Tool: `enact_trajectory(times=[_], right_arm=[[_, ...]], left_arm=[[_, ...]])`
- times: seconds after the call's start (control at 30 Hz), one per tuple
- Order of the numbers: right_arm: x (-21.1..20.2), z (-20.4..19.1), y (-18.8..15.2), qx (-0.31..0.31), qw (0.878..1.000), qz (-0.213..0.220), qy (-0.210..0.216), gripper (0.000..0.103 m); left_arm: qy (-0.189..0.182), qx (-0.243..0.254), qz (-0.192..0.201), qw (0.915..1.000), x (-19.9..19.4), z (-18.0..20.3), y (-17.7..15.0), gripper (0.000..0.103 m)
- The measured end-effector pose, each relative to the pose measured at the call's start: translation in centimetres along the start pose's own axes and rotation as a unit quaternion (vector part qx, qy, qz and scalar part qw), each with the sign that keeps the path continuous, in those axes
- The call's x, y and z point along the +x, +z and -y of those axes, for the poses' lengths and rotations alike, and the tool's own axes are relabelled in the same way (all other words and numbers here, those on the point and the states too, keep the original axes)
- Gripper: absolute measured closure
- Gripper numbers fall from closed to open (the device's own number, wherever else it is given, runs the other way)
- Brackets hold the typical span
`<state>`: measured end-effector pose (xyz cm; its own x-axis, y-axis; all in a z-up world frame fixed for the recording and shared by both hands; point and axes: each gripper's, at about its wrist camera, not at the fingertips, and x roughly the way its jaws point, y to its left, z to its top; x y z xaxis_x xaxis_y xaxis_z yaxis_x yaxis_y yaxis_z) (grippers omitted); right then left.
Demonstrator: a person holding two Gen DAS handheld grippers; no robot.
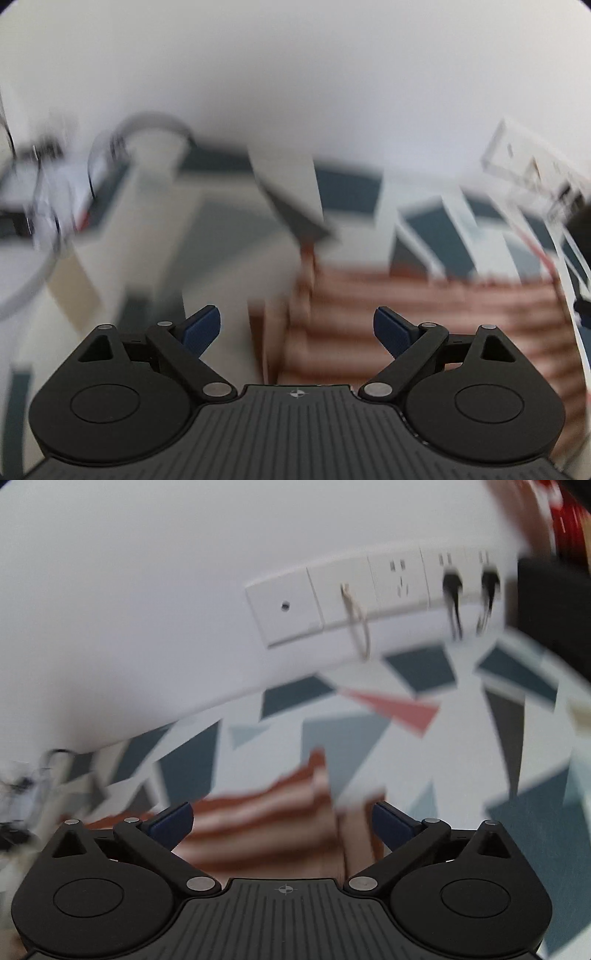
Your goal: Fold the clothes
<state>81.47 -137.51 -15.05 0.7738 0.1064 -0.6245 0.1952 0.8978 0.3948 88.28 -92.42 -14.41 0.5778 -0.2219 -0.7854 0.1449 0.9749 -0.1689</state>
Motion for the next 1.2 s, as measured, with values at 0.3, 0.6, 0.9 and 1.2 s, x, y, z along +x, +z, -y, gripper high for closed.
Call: enact_trajectory(times=[0.3, 0.6, 0.9, 1.2], right_arm=[[-0.2, 1.8, -4.0, 0.023, 0.996, -0.049, -0.07, 0.001], [2.8, -1.8, -4.9, -0.087, 0.99, -0.053, -0.097, 0.001], [3.1, -3.0, -5.6, -0.107, 0.989, -0.039, -0.091, 0.001], [3.3, -3.2, -5.6, -0.092, 0.989, -0.033, -0.109, 0.001]], left_arm=[[0.021, 0.025, -0.041, 0.9986, 2.2, 1.4, -4.3, 0.0], [0.021, 0.036, -0.036, 0.9985, 3.2, 1.9, -3.3, 0.0], [-0.009, 0.073, -0.028, 0.9969, 2.8, 1.2, -3.8, 0.0], [-0.011, 0.073, -0.026, 0.9969, 2.9, 2.1, -3.5, 0.009]])
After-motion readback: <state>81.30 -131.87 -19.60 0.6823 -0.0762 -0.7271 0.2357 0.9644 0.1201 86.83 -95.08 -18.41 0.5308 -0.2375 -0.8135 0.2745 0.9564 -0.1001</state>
